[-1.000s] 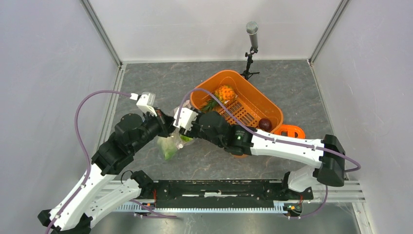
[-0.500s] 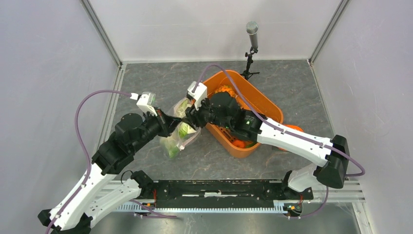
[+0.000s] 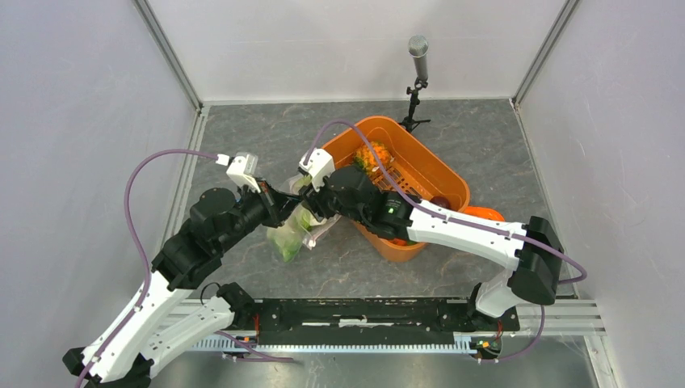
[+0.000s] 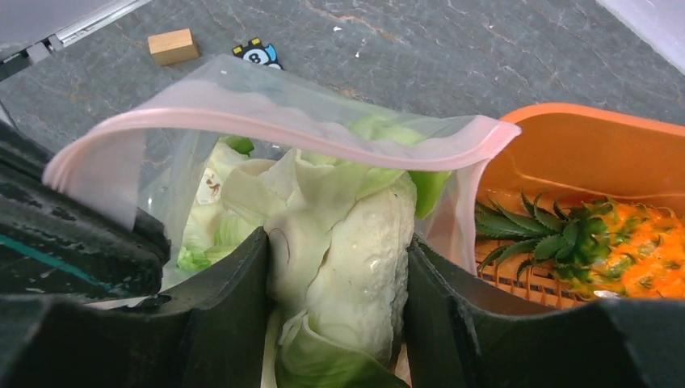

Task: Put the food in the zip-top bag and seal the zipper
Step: Place the fake vegetable in the zipper food storage bag, then adjust the zipper food storage bag at the center of the board.

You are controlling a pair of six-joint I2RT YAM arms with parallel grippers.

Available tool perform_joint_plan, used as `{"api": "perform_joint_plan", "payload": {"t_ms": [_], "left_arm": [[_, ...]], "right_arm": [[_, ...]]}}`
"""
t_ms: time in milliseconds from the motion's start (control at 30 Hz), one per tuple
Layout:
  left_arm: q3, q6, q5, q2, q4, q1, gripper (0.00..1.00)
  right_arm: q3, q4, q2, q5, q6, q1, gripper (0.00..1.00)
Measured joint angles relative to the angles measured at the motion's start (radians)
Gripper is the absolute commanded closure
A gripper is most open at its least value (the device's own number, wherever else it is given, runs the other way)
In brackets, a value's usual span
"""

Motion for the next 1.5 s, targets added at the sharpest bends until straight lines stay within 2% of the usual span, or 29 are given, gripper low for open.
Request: {"api": "perform_joint_plan", "payload": {"t_ms": [100,200,267,333,500,600,767,900,1033,1100,1267,1433,1500], "left_arm": [[0.0,-0.001,0.0,0.0,0.002,0.001,0.98],[0.0,-0.01,0.008,0.0,0.007,0.001,0.98],[0.0,-0.014,0.008,-0.006,0.006,0.001,0.98],[0.0,-0.019,0.007,-0.017,0.003,0.001,0.98],[-0.002,-0.022,-0.044,-0.059,-0.037,0.003,0.98],[-0.002,-0.025,-0.056,-0.088,-0.046,-0.001,0.98],[-0.002,-0.028,-0.113,-0.1,-0.045,-0.003,0.98],[-0.002,-0.029,-0.138,-0.098,-0.047,-0.003,0.98],[-0.002,-0.029,-0.158,-0.099,-0.048,-0.003,0.98],[-0.002,-0.029,-0.16,-0.1,-0.048,-0.003,0.98],[-0.002,-0.029,-0.16,-0.1,-0.051,-0.004,0.98],[-0.002,-0.029,-0.161,-0.1,-0.051,-0.004,0.98],[-0.002,-0.029,-0.162,-0.1,-0.052,-0.004,0.98]], "right_arm": [[-0.003,0.037,0.0,0.003,0.006,0.0,0.58],[-0.074,0.199,-0.014,-0.005,0.036,-0.005,0.54],[-0.108,0.266,-0.009,0.001,0.046,-0.003,0.43],[-0.097,0.275,0.021,0.019,0.054,0.0,0.4],[-0.066,0.264,0.078,0.002,0.044,-0.006,0.09],[-0.065,0.252,0.061,-0.053,0.044,-0.024,0.02],[-0.035,0.192,-0.023,-0.193,0.025,-0.056,0.02],[0.011,0.171,-0.082,-0.239,0.0,-0.059,0.04],[-0.065,0.194,-0.184,-0.185,0.01,-0.057,0.11],[-0.108,0.193,-0.221,-0.108,0.03,-0.058,0.19],[-0.13,0.153,-0.195,-0.002,0.071,-0.088,0.34],[-0.162,0.12,-0.149,-0.038,0.114,-0.12,0.37],[-0.201,0.124,-0.153,-0.06,0.122,-0.121,0.32]]}}
